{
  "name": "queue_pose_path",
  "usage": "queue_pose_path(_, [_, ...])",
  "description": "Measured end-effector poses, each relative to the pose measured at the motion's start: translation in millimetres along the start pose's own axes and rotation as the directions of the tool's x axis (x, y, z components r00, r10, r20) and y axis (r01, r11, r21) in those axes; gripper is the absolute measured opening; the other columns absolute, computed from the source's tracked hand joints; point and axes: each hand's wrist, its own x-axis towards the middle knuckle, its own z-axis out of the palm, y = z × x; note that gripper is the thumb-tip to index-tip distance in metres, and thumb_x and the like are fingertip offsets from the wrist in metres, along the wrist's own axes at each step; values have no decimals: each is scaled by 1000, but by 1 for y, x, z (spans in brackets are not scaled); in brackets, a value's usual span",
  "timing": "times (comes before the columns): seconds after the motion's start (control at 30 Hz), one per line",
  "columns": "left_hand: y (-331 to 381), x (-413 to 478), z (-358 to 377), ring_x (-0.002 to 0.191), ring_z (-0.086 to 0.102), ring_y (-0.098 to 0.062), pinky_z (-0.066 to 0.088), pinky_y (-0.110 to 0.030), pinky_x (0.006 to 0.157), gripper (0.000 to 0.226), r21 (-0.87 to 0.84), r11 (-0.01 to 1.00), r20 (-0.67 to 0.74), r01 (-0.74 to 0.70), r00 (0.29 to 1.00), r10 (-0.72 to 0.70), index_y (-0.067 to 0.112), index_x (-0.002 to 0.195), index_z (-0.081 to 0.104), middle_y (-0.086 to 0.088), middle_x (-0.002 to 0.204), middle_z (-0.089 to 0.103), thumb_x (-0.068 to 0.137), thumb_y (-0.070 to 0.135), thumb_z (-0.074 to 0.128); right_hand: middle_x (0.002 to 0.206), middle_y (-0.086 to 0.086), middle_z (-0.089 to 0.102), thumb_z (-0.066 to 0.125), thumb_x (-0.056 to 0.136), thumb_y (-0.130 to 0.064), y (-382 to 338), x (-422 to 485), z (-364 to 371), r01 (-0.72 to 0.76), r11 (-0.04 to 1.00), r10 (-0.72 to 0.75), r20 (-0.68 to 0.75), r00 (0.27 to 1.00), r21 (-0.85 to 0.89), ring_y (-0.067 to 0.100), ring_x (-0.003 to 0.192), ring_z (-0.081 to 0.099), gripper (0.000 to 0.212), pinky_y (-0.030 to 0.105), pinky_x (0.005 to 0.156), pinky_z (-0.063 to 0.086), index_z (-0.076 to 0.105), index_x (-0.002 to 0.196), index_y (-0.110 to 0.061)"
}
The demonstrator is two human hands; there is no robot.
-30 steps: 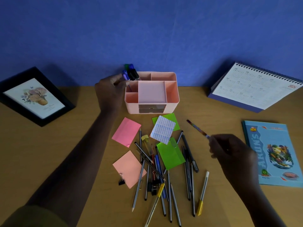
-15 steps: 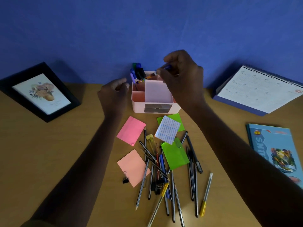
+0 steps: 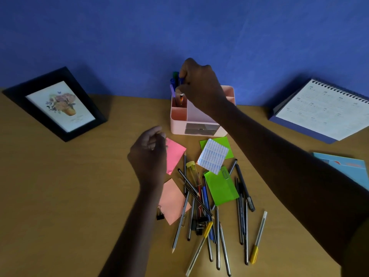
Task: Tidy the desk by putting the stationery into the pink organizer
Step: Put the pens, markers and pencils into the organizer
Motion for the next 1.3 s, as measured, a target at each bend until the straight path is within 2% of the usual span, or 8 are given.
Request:
queue_pose_path(0.37, [-18,-64,-2,88,81,-17,66,-52,82,18,-36,998,119,53,992,-48,31,112,81,6,98,83,97,21,75,97,4,74,74,100,-33,-3,-3,24,-18,1000,18,-15,1000,-5,17,80,72,25,33,69,64,64,109,-11])
queue_pose_path(0.43, [-18,-70,-2,86,81,-16,66,-53,82,22,-54,997,142,62,988,-54,38,107,80,7,96,83,97,19,76,94,-3,68,75,100,-30,-2,-7,18,-33,999,33,-13,999,-2,11,79,66,24,21,63,54,65,110,-11])
queue_pose_path(0.53, [-19,-77,-3,85,81,-17,66,-54,83,29,-56,996,173,67,983,-57,42,105,80,8,94,83,97,14,77,91,3,72,74,98,-19,2,-21,7,-48,999,49,-57,997,21,19,77,70,14,27,60,54,65,106,-11])
queue_pose_path(0.67, [-26,-84,-3,86,80,-19,66,-54,84,19,-46,993,203,109,974,-97,33,107,82,7,93,83,95,18,78,95,0,74,76,97,-13,7,-58,-13,-123,986,132,-78,988,109,14,81,71,13,16,59,48,68,107,-12])
queue_pose_path(0.83, [-13,-114,9,85,78,-4,67,-40,81,15,50,996,343,75,935,-87,22,106,83,14,94,82,96,13,79,86,-9,78,80,90,-17,30,-142,-44,-248,947,263,-51,963,202,5,72,71,11,25,67,58,75,99,-16])
queue_pose_path(1.0, [-9,-169,22,81,74,4,62,-27,74,11,198,980,531,10,839,-117,26,101,82,15,87,79,91,24,80,64,-13,68,85,84,-11,59,-263,-55,-529,814,531,62,845,241,-1,58,62,12,20,58,46,75,88,-18])
queue_pose_path(1.17, [-13,-217,32,78,69,3,60,-30,72,8,320,944,575,-73,808,-132,27,94,78,15,84,75,90,32,74,74,-10,71,81,90,-10,75,-372,-58,-667,738,654,138,744,96,4,65,69,20,38,58,60,70,89,-27])
queue_pose_path(1.3, [-16,-227,44,88,68,-4,59,-33,76,9,358,905,636,-229,769,-57,31,99,75,16,93,73,95,34,67,74,-7,71,82,92,-18,66,-425,-54,-728,685,709,263,654,-36,8,64,72,27,38,56,62,62,85,-35])
